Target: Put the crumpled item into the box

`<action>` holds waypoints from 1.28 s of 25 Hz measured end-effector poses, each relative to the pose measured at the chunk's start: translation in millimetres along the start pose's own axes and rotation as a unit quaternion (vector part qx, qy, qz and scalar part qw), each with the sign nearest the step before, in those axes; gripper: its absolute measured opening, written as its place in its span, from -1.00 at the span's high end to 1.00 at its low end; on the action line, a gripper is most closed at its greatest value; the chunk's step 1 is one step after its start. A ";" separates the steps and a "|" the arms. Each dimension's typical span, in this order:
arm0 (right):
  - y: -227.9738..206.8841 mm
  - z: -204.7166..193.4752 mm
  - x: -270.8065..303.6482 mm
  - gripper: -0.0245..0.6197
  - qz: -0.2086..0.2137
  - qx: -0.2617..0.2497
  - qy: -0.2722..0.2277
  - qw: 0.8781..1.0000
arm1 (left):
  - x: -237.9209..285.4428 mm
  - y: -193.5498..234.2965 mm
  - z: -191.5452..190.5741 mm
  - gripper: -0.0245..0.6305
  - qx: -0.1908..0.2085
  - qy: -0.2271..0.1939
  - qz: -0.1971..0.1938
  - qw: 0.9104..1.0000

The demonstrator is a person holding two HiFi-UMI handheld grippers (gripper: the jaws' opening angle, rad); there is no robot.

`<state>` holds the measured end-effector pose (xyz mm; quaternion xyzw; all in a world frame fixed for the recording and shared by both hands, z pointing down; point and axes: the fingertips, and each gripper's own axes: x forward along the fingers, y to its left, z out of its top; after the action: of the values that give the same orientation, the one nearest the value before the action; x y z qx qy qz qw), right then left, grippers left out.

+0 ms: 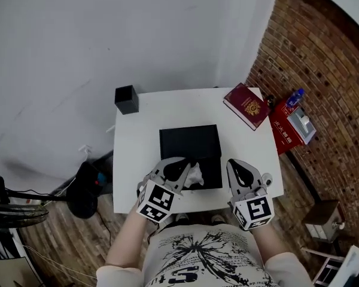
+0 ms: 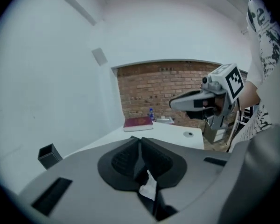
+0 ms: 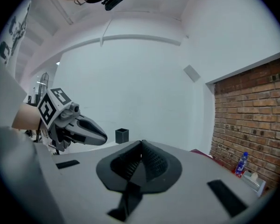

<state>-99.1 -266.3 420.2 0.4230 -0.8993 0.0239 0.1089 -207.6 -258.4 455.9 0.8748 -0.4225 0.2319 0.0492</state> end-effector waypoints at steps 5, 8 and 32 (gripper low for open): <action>4.6 14.2 0.8 0.88 0.018 -0.012 -0.014 1.000 | -38.7 15.7 33.1 0.87 -0.009 -0.064 0.062 0.996; 6.6 19.5 -0.5 0.88 0.029 -0.017 -0.021 0.999 | -59.4 20.2 41.2 0.88 -0.024 -0.095 0.095 0.991; -3.1 32.5 -32.6 0.89 0.055 -0.023 -0.051 0.997 | -93.2 4.8 68.6 0.88 -0.045 -0.201 0.166 0.964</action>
<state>-82.3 -248.1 381.3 0.3706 -0.9259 -0.0125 0.0714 -236.2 -214.1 352.8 0.8179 -0.5730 0.0374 -0.0363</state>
